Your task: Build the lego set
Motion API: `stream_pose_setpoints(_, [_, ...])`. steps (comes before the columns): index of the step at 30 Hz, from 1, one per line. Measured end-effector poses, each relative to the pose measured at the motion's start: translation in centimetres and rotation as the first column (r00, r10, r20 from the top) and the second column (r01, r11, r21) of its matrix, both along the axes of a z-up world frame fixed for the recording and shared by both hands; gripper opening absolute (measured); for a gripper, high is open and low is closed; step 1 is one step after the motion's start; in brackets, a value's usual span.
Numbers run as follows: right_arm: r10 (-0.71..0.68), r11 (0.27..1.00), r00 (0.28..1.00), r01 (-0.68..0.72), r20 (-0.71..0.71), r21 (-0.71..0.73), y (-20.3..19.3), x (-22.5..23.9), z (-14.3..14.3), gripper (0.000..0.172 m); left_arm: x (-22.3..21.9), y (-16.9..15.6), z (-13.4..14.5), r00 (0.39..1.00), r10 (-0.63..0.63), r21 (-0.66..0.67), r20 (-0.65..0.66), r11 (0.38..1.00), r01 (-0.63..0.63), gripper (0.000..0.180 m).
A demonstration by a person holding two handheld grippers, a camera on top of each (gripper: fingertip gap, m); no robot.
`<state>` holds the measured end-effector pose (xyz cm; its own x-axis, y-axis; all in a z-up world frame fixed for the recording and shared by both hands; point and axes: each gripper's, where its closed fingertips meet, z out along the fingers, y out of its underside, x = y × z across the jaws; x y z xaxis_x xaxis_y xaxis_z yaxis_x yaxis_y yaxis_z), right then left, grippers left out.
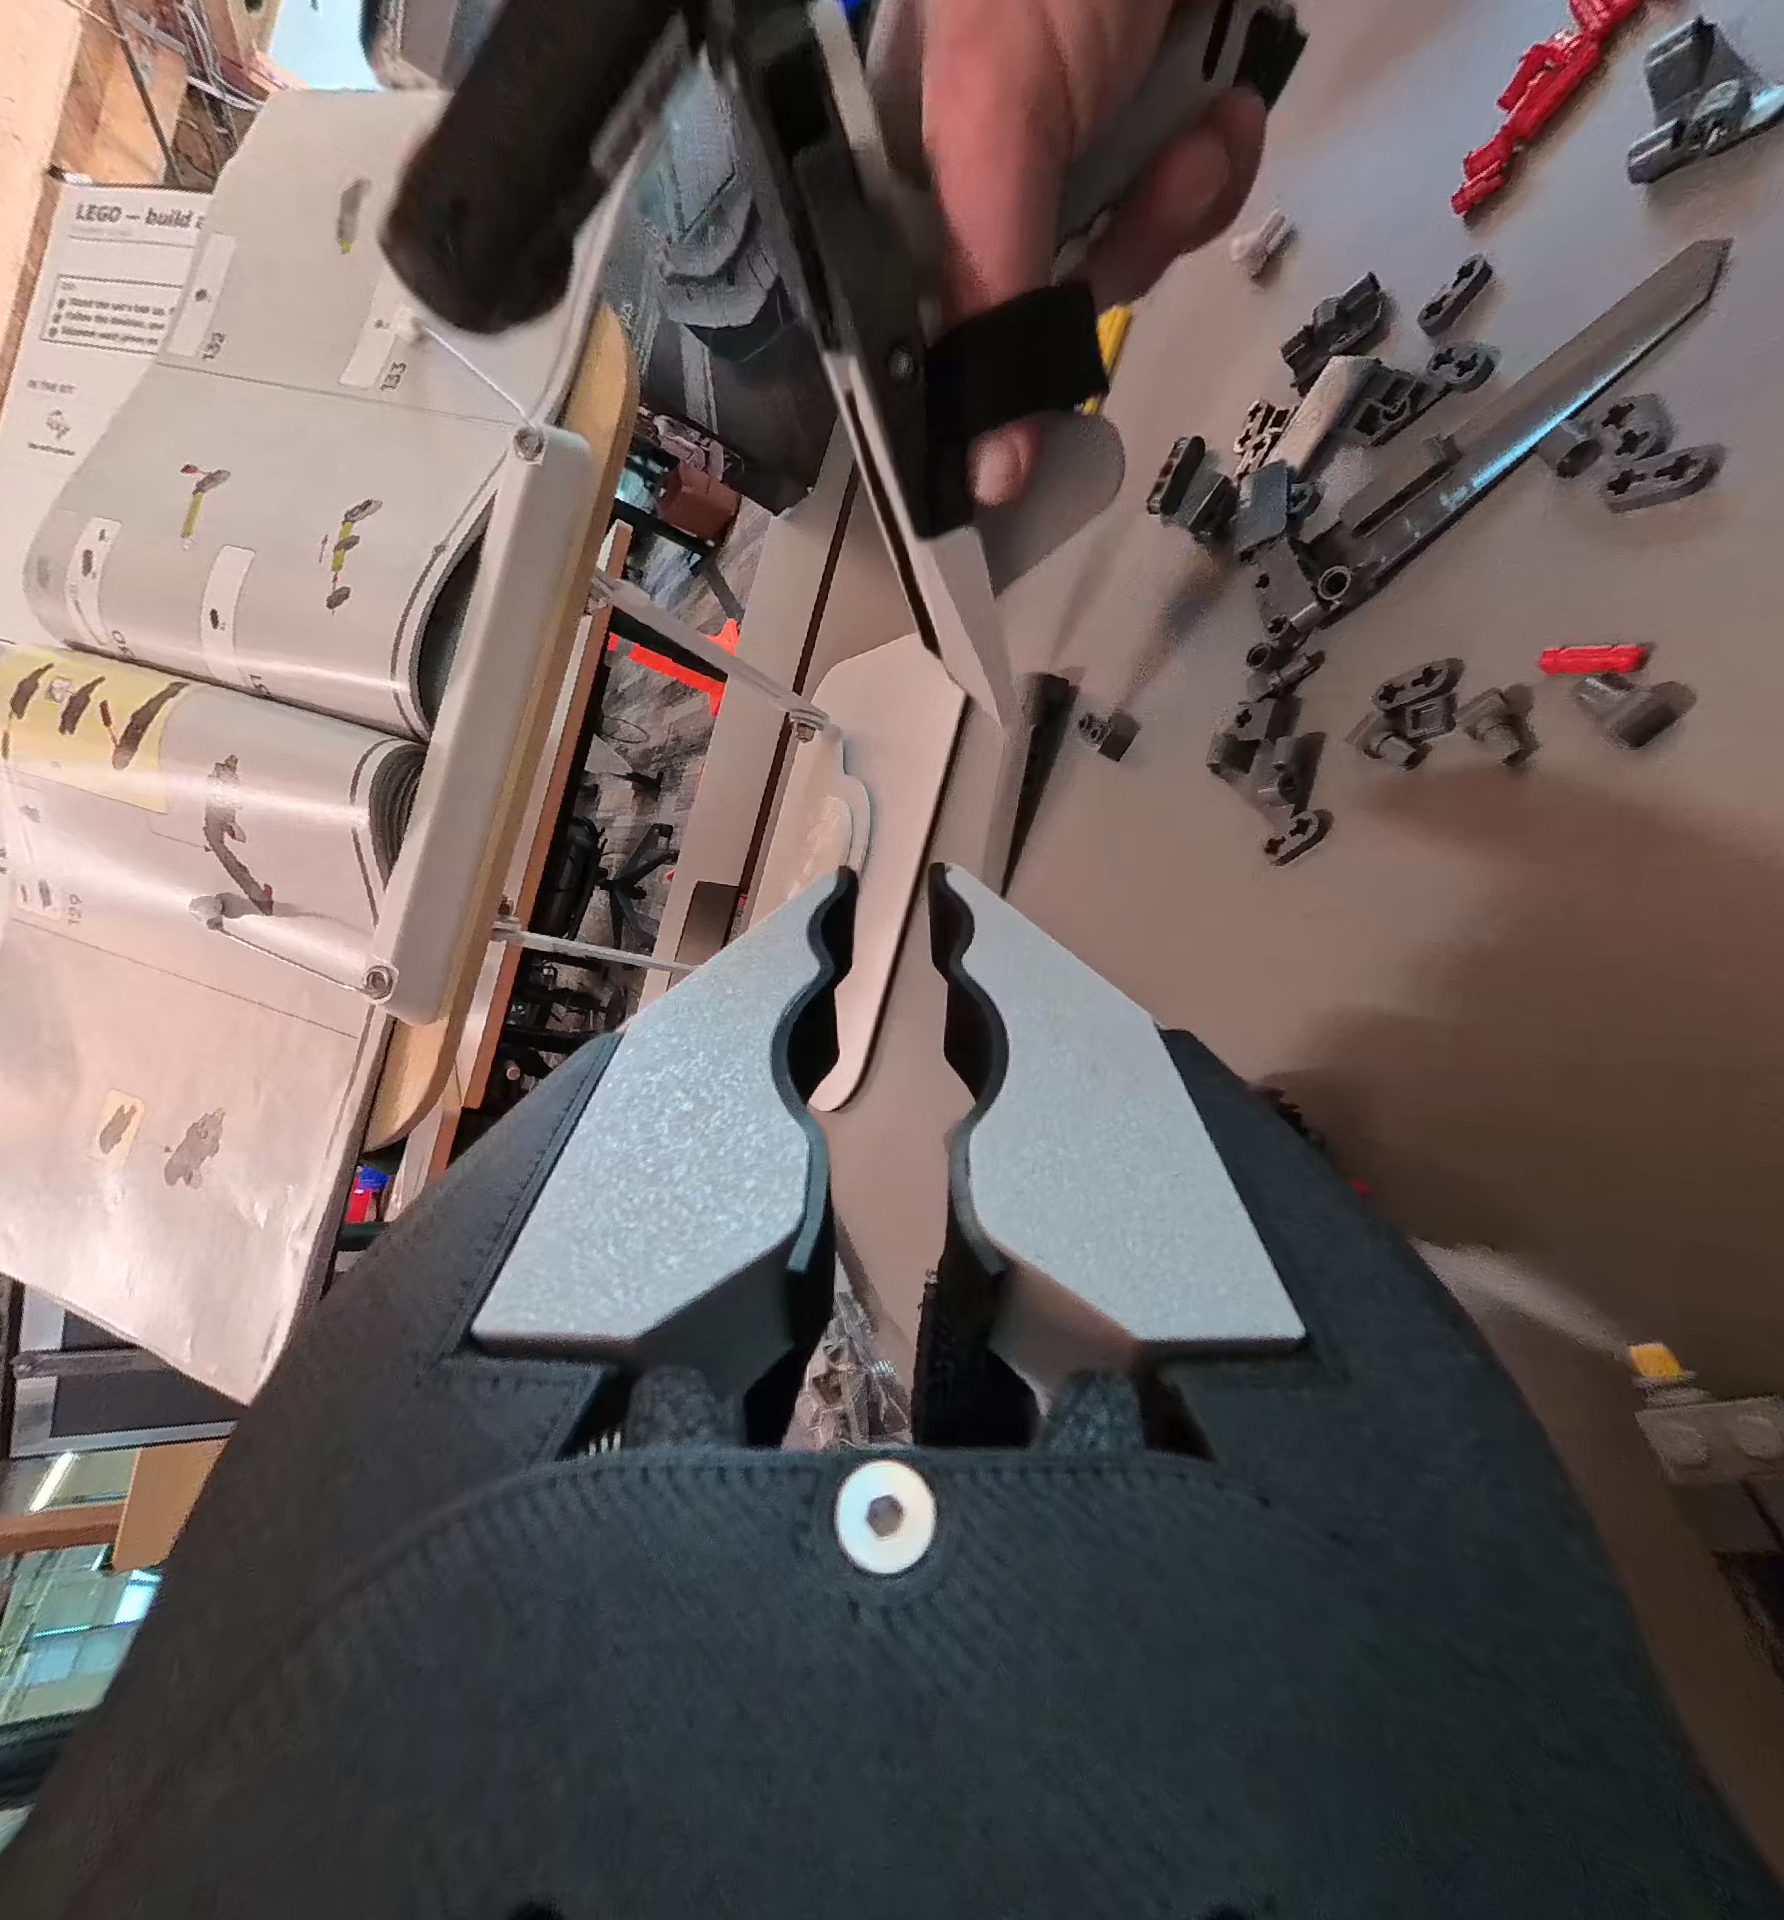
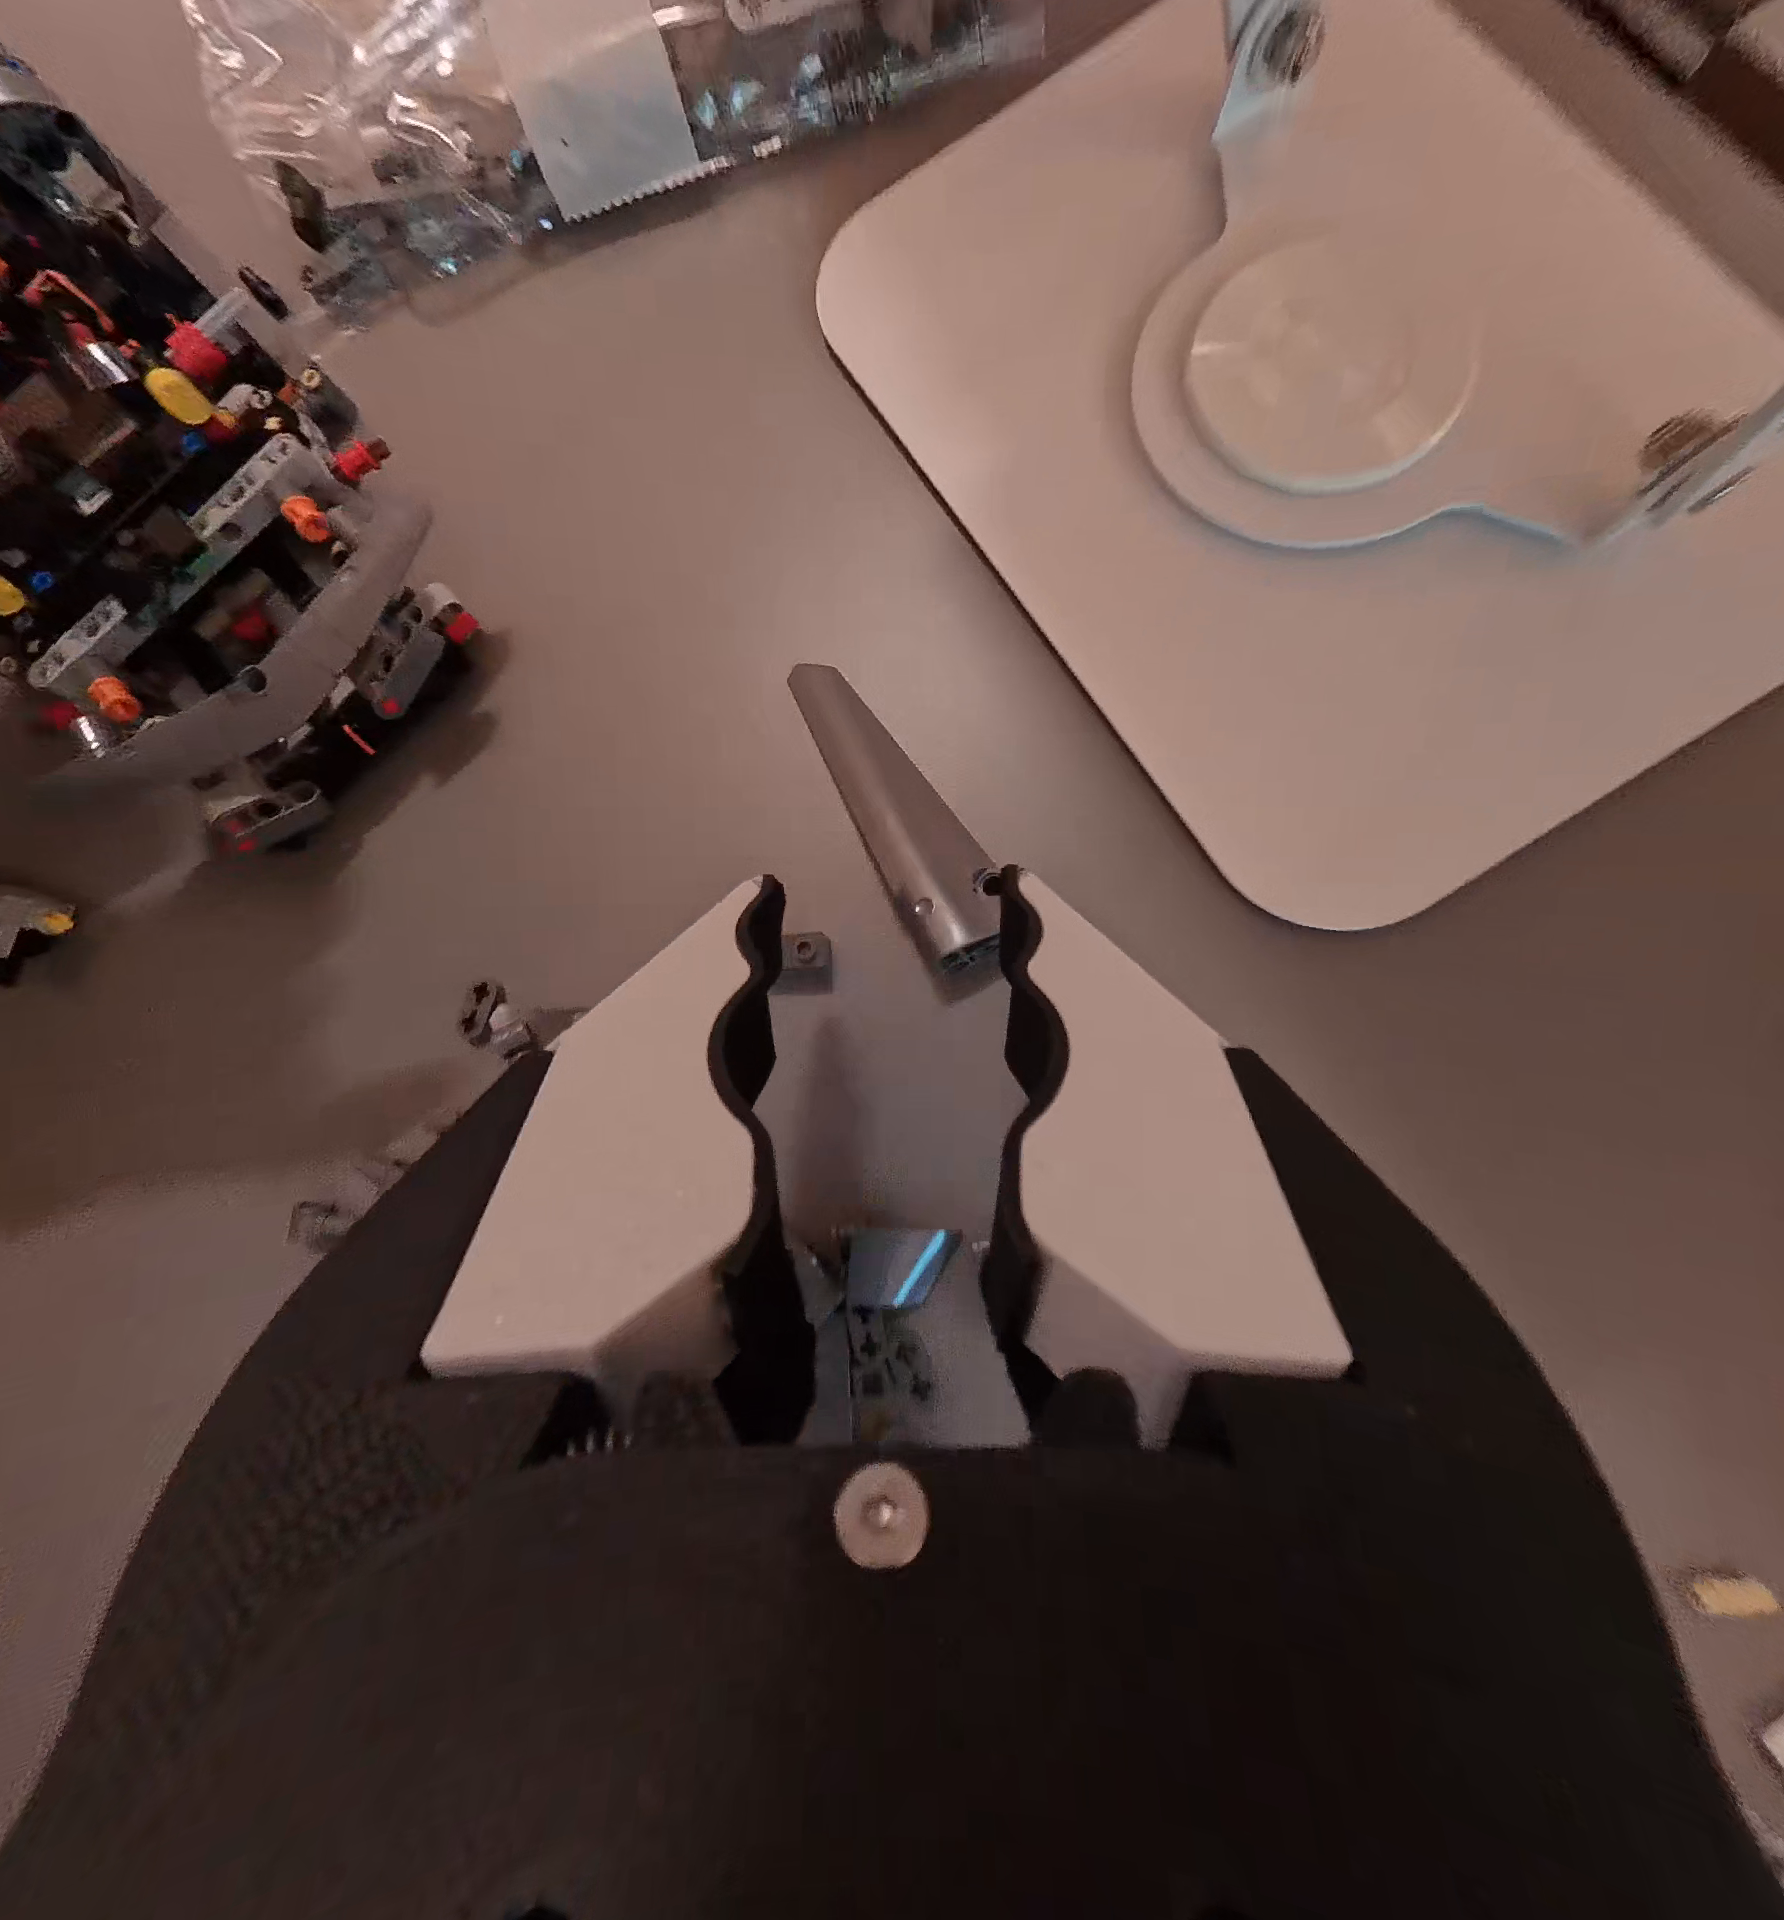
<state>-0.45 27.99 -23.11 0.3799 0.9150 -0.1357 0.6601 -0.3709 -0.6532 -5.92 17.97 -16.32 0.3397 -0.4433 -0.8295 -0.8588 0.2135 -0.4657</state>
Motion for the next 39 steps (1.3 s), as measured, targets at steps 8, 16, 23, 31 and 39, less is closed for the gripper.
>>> stream_pose_setpoints(8, [0.061, 0.971, 0.998, -0.052, -0.031, 0.235, -3.4, 4.4, 4.5, 0.008, -1.0, 0.7, 0.9, 0.999, 0.021, 0.012, 0.034, 1.0, -0.022, 0.012])
stream_pose_setpoints(16, [0.053, 0.948, 0.998, -0.042, -0.027, 0.316, -7.3, 8.4, 5.6, 0.006, -1.9, 1.1, 1.7, 0.997, 0.042, 0.032, 0.059, 0.999, -0.044, 0.01])
stream_pose_setpoints(23, [0.015, 0.937, 1.0, -0.007, -0.02, 0.349, -8.8, 10.8, 5.5, 0.009, -2.1, 1.3, 2.0, 0.997, 0.041, 0.047, 0.069, 0.998, -0.045, 0.008])
stream_pose_setpoints(31, [-0.023, 0.942, 0.997, -0.003, 0.073, 0.336, -11.2, 14.0, 3.5, 0.023, -2.3, 1.3, 2.6, 0.995, 0.033, 0.059, 0.094, 0.997, -0.038, 0.007])
stream_pose_setpoints(39, [-0.131, 0.887, 0.981, 0.052, 0.144, 0.459, -6.4, 15.1, 3.0, 0.018, -1.7, 1.1, 2.3, 0.996, 0.017, 0.059, 0.089, 0.998, -0.022, 0.007])
